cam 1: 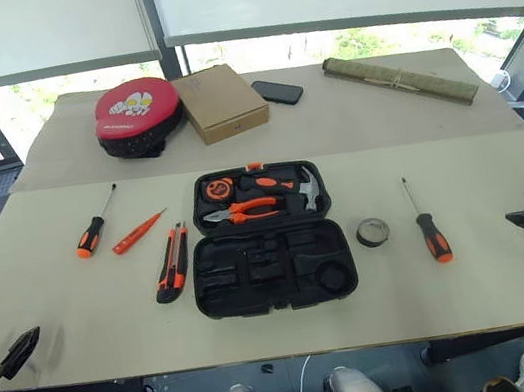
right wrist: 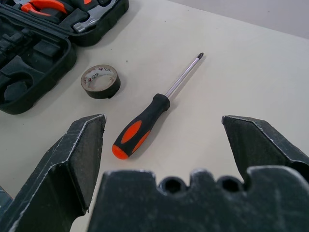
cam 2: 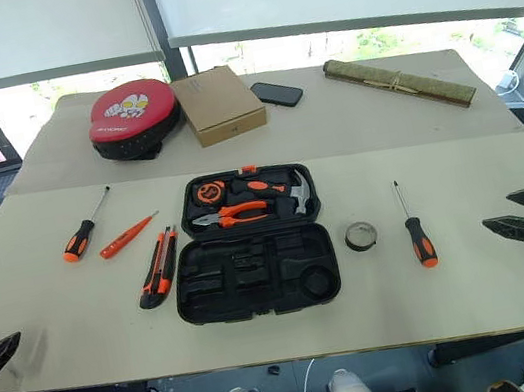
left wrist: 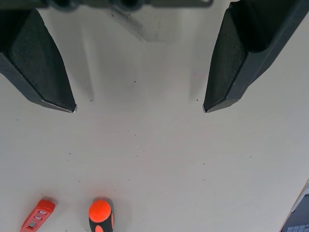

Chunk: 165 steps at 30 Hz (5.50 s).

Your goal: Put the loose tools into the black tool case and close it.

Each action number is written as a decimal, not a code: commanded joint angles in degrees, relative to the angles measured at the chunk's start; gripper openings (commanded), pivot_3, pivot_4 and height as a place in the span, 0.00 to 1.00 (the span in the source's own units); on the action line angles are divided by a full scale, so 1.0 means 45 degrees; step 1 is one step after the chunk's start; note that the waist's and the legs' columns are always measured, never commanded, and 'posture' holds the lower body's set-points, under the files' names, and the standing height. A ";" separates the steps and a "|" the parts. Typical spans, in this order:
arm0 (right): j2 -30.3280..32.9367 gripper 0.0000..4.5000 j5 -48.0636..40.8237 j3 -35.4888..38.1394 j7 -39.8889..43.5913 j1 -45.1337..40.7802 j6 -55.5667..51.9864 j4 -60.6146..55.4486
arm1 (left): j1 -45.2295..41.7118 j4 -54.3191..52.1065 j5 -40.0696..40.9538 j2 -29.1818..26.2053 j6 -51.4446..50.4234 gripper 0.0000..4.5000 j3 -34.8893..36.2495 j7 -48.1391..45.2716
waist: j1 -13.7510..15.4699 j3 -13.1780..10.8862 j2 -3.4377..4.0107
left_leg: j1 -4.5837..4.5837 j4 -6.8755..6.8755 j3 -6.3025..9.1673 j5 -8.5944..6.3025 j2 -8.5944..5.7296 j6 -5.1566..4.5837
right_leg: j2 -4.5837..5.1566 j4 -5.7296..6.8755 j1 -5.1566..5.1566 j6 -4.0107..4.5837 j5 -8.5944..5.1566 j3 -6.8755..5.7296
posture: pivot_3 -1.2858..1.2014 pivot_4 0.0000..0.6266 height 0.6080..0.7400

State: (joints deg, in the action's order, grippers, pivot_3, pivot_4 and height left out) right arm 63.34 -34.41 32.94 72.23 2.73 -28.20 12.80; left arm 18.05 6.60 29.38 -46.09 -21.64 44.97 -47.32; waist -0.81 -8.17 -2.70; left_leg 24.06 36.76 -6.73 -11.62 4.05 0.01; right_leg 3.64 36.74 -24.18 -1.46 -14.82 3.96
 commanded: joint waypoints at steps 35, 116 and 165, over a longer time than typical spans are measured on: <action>-0.1709 1.00 -0.4811 -0.3035 -0.5632 -0.4993 -0.3448 -1.0653 | -1.3709 0.9158 -0.4155 -0.0875 -0.2123 1.00 -0.9053 0.1401 | 0.0178 -0.0041 -0.0061 | 0.0103 0.0053 0.0068 0.0053 -0.0014 -0.0042 | -0.0042 0.0060 -0.0026 -0.0092 0.0036 -0.0054 | 0.52 0.24 1.00; -0.2738 1.00 -0.3490 -0.0716 -0.7461 0.1307 -0.3146 -1.2889 | -1.5892 0.6857 -0.6989 0.3769 0.6077 0.01 -1.3753 -0.6304 | 0.0335 -0.0030 -0.0032 | 0.0268 0.0359 0.0321 0.0033 -0.0033 -0.0093 | -0.0059 0.0106 0.0045 -0.0150 0.0068 -0.0187 | 0.52 0.24 1.00; -0.5944 1.00 -0.0821 0.0208 -1.0937 0.3819 -0.3547 -1.0589 | -1.5403 -0.1470 -0.0154 0.3304 -0.3734 0.99 -1.1888 -0.7720 | 0.0027 0.0001 0.0146 | 0.0172 0.0417 0.0420 0.0021 -0.0033 -0.0107 | -0.0054 0.0088 0.0222 -0.0101 0.0003 -0.0268 | 0.52 0.24 1.00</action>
State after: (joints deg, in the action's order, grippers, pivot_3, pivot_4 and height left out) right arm 36.81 -40.23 36.23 25.33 22.17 -44.52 -37.00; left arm -50.90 1.89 28.19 -31.32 -39.72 -8.86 -82.71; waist -0.69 -8.17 -2.05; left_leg 24.83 38.64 -4.85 -11.52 3.89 -0.47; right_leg 3.40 37.14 -23.18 -1.94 -14.80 2.76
